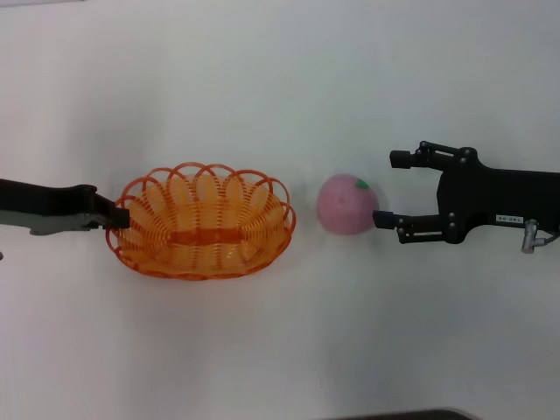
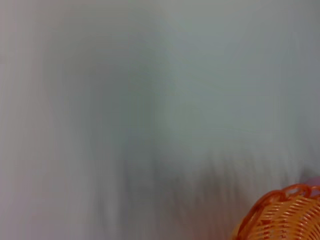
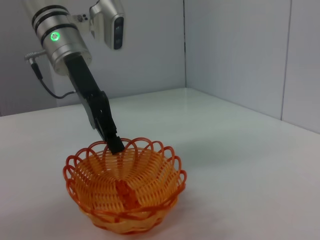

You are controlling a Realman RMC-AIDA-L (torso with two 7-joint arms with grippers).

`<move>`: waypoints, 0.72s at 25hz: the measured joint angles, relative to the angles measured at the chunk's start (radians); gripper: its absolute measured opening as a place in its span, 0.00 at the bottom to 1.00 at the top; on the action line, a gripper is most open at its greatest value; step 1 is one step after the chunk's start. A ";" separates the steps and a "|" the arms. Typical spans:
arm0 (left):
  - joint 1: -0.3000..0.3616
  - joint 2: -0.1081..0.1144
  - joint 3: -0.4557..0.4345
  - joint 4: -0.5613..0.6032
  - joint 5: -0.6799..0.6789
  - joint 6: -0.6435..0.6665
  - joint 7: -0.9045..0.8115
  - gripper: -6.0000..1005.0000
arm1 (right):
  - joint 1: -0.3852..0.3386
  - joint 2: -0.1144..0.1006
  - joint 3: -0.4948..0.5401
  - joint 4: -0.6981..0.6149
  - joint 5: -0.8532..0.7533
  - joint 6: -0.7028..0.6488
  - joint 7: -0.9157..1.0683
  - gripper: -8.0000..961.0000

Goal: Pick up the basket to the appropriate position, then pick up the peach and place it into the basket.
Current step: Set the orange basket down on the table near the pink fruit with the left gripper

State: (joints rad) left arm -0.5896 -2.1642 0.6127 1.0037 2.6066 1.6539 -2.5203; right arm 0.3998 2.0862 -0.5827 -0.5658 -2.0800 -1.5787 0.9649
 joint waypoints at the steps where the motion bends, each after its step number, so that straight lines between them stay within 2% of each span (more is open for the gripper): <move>1: 0.008 0.001 0.001 0.000 -0.002 0.001 -0.004 0.06 | 0.000 0.000 0.000 0.000 0.000 0.000 0.000 0.97; 8: 0.016 -0.004 0.002 -0.001 -0.011 0.004 -0.017 0.06 | 0.002 0.000 0.001 0.000 0.000 -0.001 -0.002 0.97; 14: 0.049 -0.007 0.014 -0.001 -0.075 -0.011 -0.031 0.06 | -0.004 0.000 0.004 0.000 0.002 -0.004 -0.005 0.97; 18: 0.067 -0.009 0.047 0.000 -0.098 -0.039 -0.038 0.06 | -0.004 0.000 0.010 0.005 0.003 -0.005 -0.006 0.97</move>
State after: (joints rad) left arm -0.5225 -2.1731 0.6602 1.0039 2.5083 1.6145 -2.5580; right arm 0.3957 2.0862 -0.5728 -0.5607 -2.0770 -1.5841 0.9588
